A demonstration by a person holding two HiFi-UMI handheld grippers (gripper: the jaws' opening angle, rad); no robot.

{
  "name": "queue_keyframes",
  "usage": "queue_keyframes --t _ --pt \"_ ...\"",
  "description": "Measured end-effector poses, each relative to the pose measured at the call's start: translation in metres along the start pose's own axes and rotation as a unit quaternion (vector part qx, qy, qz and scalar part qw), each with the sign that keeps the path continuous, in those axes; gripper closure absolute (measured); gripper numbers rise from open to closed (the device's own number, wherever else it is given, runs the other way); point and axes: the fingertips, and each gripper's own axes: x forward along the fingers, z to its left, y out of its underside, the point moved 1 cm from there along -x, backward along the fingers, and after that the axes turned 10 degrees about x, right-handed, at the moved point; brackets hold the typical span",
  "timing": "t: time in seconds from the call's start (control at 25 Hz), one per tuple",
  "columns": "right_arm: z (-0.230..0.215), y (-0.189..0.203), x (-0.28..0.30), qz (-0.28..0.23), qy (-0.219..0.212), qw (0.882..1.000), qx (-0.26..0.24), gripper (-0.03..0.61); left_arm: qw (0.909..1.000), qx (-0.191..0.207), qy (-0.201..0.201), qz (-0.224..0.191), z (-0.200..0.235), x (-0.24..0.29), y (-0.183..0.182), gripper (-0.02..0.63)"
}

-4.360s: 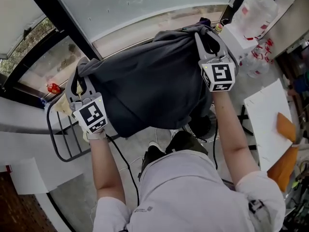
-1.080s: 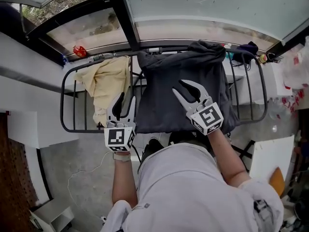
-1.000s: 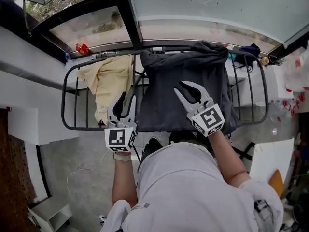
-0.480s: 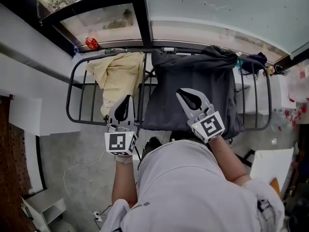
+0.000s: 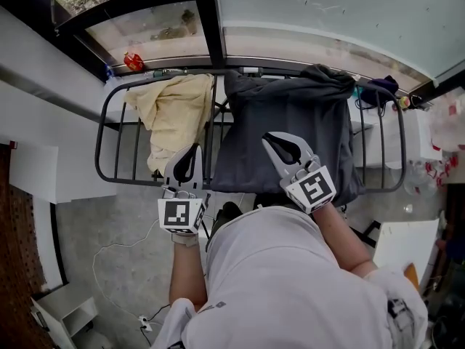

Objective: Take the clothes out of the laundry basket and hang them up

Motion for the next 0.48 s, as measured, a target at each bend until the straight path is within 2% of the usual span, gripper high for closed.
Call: queue_keyframes --t 0.48 --pt "-0.007 0.016 -0.013 0.018 0.002 1.000 0.010 0.552 0.9996 0.009 0.014 0.021 -0.013 0.004 0.007 0.612"
